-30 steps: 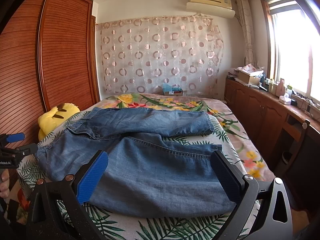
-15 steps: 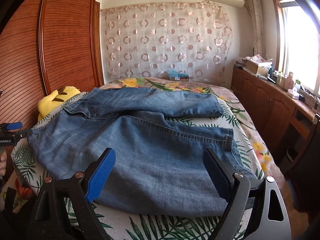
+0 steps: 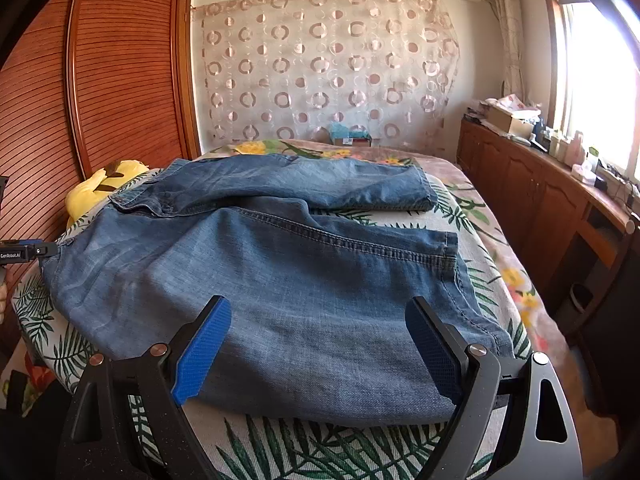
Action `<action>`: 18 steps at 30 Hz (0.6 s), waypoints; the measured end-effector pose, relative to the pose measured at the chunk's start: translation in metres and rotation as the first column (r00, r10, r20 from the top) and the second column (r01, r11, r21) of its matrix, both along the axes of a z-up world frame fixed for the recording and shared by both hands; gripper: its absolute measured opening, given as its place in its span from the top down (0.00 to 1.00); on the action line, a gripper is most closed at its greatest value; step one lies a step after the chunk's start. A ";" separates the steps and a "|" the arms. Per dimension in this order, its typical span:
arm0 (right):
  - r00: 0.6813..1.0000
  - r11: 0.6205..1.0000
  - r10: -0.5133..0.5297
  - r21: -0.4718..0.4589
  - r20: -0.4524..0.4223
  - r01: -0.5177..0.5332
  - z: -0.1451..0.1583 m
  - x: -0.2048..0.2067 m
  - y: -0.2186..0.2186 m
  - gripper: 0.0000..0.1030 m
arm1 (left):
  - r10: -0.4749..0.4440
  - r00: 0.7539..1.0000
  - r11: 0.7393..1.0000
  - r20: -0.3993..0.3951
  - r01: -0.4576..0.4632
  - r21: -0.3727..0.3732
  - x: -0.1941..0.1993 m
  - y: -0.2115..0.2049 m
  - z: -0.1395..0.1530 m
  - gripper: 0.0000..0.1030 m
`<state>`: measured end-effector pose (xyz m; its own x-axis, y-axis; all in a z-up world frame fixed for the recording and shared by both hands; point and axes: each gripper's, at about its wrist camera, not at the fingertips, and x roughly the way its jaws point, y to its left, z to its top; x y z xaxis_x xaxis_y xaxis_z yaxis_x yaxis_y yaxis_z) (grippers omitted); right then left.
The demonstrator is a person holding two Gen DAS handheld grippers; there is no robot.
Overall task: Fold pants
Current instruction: 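Lower the left tool and grasp the jeans' waistband side seam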
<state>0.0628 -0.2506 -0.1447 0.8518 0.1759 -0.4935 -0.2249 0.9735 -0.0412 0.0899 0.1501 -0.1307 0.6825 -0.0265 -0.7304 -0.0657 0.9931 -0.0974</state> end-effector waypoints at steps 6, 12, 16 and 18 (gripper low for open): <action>1.000 1.000 -0.014 0.007 -0.009 0.014 0.000 0.005 0.000 0.13 | -0.042 0.999 0.999 -0.017 0.041 -0.028 -0.004 -0.004 -0.007 0.48; 1.000 1.000 -0.023 0.007 -0.013 0.023 -0.001 0.005 -0.004 0.13 | -0.036 0.999 0.999 -0.034 0.035 -0.028 -0.006 -0.006 -0.015 0.53; 0.999 0.999 -0.033 0.004 -0.018 0.033 -0.002 0.003 -0.008 0.13 | -0.046 0.999 0.999 -0.010 0.046 -0.023 -0.011 -0.011 -0.009 0.71; 0.999 0.999 -0.040 0.003 -0.021 0.040 -0.002 0.004 -0.011 0.13 | -0.052 0.999 0.998 0.005 0.052 -0.017 -0.014 -0.015 -0.004 0.81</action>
